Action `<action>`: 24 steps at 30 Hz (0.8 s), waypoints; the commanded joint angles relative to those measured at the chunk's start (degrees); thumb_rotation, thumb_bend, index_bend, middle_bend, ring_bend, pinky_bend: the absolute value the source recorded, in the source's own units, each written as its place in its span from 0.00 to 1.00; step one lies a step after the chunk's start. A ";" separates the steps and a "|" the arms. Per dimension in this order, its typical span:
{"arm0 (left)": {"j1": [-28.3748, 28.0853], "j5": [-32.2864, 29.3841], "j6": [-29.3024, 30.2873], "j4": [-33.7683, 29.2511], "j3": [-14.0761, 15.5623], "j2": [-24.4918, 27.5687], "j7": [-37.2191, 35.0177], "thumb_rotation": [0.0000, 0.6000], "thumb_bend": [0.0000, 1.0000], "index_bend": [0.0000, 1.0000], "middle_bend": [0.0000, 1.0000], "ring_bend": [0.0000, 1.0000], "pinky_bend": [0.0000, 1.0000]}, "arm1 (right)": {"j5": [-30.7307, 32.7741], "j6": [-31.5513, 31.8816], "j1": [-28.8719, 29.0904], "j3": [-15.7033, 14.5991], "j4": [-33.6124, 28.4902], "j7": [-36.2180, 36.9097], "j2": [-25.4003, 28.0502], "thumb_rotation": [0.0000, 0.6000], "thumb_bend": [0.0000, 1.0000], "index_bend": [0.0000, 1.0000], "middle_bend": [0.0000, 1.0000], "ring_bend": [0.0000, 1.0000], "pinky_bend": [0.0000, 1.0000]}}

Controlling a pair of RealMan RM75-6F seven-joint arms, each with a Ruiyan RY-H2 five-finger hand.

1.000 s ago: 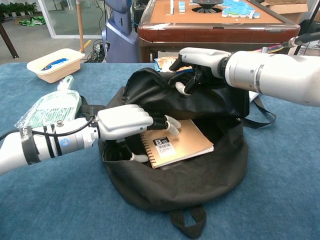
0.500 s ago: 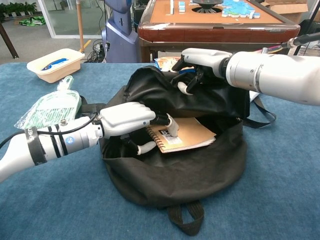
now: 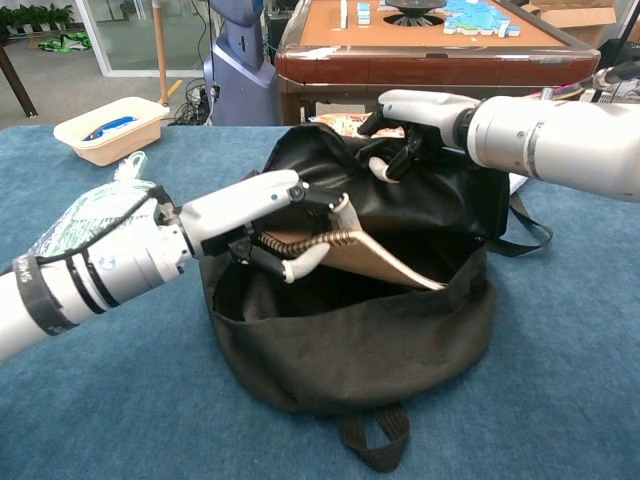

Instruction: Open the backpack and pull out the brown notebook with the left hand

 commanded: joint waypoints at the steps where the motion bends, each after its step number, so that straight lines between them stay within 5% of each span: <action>1: 1.56 -0.08 4.01 -8.08 -0.81 4.65 -1.78 1.00 0.55 0.50 0.55 0.48 0.37 | -0.53 -0.21 -0.69 -0.44 -0.30 0.87 0.40 1.00 0.53 0.58 0.23 0.00 0.00; 10: 4.58 -1.42 7.38 -27.83 -2.10 15.84 -0.92 1.00 0.55 0.52 0.58 0.49 0.41 | -5.68 -0.87 -3.00 -2.39 -2.93 3.89 2.43 1.00 0.48 0.51 0.20 0.00 0.00; 16: 6.29 -2.11 7.69 -38.20 -2.53 22.03 -1.09 1.00 0.54 0.52 0.58 0.49 0.41 | -11.71 -3.45 -4.37 -4.17 -6.64 7.27 6.10 1.00 0.29 0.03 0.03 0.00 0.00; 24: 7.53 -2.33 8.38 -45.45 -4.78 27.30 0.59 1.00 0.52 0.52 0.58 0.49 0.41 | -20.80 -1.09 -7.55 -5.68 -12.57 11.99 10.69 1.00 0.17 0.00 0.00 0.00 0.00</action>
